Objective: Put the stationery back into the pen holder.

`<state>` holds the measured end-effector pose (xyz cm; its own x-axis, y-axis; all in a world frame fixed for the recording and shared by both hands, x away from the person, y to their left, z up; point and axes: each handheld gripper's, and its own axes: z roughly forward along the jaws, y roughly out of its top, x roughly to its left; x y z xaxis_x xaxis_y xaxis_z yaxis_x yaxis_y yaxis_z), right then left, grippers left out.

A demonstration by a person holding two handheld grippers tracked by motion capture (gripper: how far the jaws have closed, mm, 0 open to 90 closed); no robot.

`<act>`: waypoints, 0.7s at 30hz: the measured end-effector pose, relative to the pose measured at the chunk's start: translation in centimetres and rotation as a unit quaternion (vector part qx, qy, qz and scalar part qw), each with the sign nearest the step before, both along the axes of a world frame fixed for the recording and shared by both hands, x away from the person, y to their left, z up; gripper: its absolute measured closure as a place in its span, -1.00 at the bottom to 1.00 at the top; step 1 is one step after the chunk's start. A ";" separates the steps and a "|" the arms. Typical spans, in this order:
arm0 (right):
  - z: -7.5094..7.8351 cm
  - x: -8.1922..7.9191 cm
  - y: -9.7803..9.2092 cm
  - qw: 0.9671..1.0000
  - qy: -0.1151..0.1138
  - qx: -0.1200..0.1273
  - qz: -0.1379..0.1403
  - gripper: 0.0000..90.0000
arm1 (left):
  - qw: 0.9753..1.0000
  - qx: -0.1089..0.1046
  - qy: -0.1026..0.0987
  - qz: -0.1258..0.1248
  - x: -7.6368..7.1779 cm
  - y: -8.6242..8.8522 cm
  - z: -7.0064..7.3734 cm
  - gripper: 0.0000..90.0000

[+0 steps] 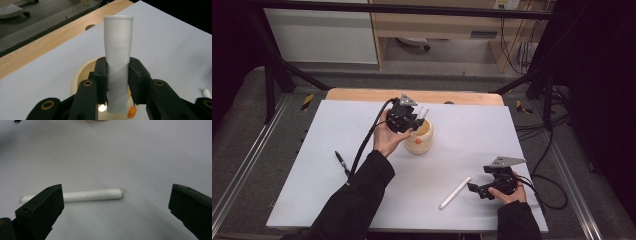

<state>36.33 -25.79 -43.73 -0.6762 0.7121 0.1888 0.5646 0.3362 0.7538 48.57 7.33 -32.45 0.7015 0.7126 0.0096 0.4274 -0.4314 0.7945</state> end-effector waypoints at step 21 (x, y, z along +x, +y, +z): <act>0.0 0.0 0.0 1.000 -0.001 0.000 0.001 -0.98 | 1.000 0.014 0.008 0.009 2.1 -1.1 -3.0 0.56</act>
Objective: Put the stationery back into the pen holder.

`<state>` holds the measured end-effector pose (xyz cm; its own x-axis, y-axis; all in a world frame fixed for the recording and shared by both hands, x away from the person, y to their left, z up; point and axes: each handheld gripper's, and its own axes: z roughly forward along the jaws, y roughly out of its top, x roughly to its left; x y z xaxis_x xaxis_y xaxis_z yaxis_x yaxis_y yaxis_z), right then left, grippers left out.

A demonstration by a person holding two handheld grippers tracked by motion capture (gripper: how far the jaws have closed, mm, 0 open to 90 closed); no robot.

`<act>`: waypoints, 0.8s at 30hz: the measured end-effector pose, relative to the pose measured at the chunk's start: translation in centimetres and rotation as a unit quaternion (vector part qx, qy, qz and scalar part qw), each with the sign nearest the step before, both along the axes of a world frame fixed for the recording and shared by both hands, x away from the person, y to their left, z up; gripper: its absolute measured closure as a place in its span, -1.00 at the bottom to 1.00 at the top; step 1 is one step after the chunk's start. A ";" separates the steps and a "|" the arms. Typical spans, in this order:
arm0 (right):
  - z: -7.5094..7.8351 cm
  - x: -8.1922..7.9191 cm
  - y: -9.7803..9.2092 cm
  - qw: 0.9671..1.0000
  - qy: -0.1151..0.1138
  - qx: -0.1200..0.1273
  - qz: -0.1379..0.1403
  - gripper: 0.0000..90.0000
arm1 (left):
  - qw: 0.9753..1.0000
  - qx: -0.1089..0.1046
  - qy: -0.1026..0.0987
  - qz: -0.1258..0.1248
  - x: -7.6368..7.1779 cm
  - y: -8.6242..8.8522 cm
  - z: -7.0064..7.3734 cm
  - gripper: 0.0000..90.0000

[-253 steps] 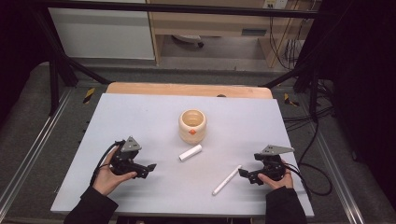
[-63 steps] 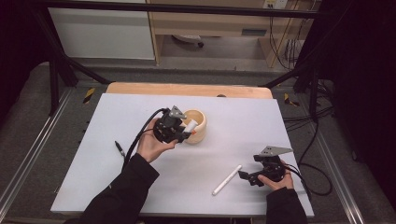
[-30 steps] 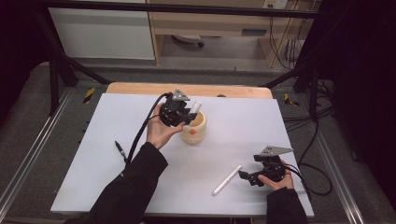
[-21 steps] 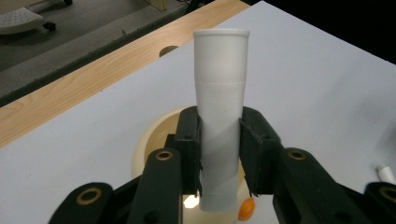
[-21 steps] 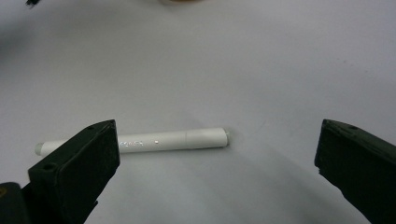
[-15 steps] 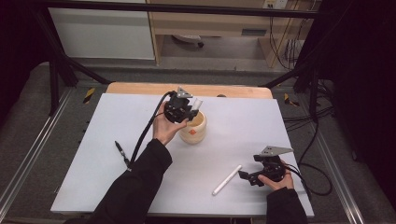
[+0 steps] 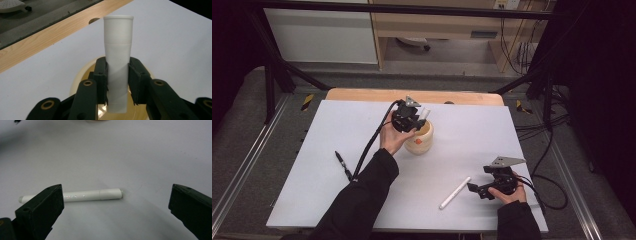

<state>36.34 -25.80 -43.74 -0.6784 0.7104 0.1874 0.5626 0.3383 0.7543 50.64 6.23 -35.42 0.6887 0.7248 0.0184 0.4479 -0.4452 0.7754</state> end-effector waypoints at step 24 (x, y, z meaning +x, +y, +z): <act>0.0 0.0 0.0 1.000 0.001 -0.002 -0.001 -0.98 | 1.000 0.008 0.024 -0.002 -0.6 0.3 -2.4 0.54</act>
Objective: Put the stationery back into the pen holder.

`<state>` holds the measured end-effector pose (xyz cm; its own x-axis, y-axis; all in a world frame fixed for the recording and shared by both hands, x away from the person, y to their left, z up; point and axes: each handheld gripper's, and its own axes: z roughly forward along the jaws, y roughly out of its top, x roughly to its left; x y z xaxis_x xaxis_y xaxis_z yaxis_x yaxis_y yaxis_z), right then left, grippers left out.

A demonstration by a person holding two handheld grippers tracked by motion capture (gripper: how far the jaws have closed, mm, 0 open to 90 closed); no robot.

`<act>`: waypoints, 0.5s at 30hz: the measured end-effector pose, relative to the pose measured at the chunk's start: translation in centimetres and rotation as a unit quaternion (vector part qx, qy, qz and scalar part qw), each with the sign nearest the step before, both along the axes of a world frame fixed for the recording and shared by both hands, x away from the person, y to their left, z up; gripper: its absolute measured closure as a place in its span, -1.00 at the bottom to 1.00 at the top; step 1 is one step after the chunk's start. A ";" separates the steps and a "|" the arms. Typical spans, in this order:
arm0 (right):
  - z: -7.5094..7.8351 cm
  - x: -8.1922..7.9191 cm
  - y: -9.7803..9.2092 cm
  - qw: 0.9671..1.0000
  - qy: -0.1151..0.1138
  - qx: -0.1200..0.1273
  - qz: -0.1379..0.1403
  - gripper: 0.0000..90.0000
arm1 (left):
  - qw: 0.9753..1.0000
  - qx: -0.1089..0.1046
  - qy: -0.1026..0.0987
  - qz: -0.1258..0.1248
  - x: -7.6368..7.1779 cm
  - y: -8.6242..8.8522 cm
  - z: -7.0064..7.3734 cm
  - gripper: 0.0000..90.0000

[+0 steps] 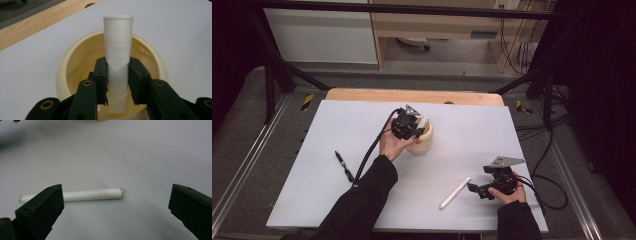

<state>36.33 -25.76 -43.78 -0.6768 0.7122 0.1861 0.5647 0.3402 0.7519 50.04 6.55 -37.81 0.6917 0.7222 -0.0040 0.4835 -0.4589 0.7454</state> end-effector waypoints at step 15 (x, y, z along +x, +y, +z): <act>0.1 0.0 -0.1 1.000 -0.003 0.002 -0.003 -0.98 | 1.000 0.001 -0.020 -0.001 -1.4 1.5 2.6 0.16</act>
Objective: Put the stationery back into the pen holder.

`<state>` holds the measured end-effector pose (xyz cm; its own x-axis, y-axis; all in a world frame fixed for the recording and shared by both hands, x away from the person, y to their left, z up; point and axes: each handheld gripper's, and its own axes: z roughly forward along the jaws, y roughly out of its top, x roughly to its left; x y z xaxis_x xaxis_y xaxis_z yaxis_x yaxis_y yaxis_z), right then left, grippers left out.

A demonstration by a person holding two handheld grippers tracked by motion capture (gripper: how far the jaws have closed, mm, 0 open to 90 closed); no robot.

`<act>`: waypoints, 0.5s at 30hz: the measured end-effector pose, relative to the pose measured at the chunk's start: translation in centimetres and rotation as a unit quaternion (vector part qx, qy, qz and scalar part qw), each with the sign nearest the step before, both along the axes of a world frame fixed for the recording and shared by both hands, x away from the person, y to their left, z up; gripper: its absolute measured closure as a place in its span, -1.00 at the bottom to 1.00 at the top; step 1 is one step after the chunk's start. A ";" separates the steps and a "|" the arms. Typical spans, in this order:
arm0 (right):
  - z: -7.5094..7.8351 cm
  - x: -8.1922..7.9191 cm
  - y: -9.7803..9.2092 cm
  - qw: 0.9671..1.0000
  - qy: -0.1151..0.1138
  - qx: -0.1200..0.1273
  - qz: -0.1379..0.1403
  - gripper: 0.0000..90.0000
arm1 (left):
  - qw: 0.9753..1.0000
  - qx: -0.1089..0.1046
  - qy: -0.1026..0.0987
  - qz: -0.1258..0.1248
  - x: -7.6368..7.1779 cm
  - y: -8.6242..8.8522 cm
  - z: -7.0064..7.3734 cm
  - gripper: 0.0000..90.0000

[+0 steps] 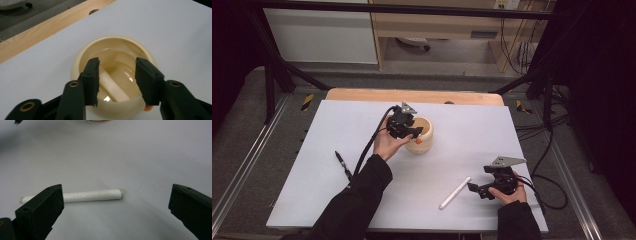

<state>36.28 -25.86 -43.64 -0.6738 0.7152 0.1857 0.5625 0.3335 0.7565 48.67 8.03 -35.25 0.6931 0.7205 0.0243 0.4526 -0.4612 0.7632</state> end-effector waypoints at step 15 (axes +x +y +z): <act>0.1 -0.1 0.0 1.000 0.000 0.002 -0.003 -0.98 | 1.000 0.008 0.011 -0.016 -3.2 3.0 0.4 -0.41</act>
